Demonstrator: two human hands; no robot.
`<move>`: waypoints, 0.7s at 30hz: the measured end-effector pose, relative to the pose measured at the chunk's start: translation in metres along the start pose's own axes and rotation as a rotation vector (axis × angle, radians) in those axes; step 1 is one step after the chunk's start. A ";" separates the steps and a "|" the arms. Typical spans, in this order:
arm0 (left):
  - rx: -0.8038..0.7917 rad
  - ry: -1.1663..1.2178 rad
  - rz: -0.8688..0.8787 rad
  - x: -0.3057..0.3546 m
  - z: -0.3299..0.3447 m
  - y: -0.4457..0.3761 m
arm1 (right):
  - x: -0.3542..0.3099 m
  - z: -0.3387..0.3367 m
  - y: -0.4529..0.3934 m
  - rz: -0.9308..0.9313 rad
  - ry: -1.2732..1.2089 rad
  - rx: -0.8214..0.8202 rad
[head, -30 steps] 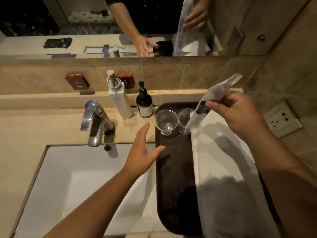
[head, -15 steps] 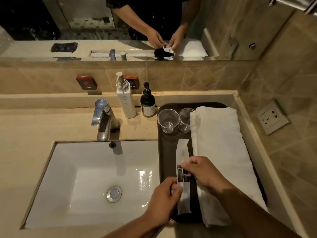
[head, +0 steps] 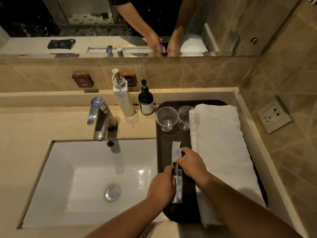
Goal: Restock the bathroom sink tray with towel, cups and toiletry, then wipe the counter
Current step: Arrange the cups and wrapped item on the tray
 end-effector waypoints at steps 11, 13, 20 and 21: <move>-0.213 -0.501 0.054 0.013 0.005 -0.008 | -0.008 0.000 -0.003 -0.144 0.327 0.044; -0.223 -0.539 0.058 0.012 0.006 -0.007 | -0.006 0.000 -0.004 -0.150 0.339 0.039; -0.247 -0.603 0.074 0.007 0.011 -0.004 | 0.000 0.003 -0.004 -0.173 0.333 0.040; -0.247 -0.607 0.073 0.007 0.011 -0.004 | 0.000 0.003 -0.004 -0.176 0.332 0.042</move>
Point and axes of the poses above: each hand's wrist, its own y-axis away from the middle knuckle, its own z-axis out of the palm, x = y × z, the point moved 4 cm from there along -y, towards the middle knuckle, and after that the axes turned 12 degrees about y, right-handed, at the moved point
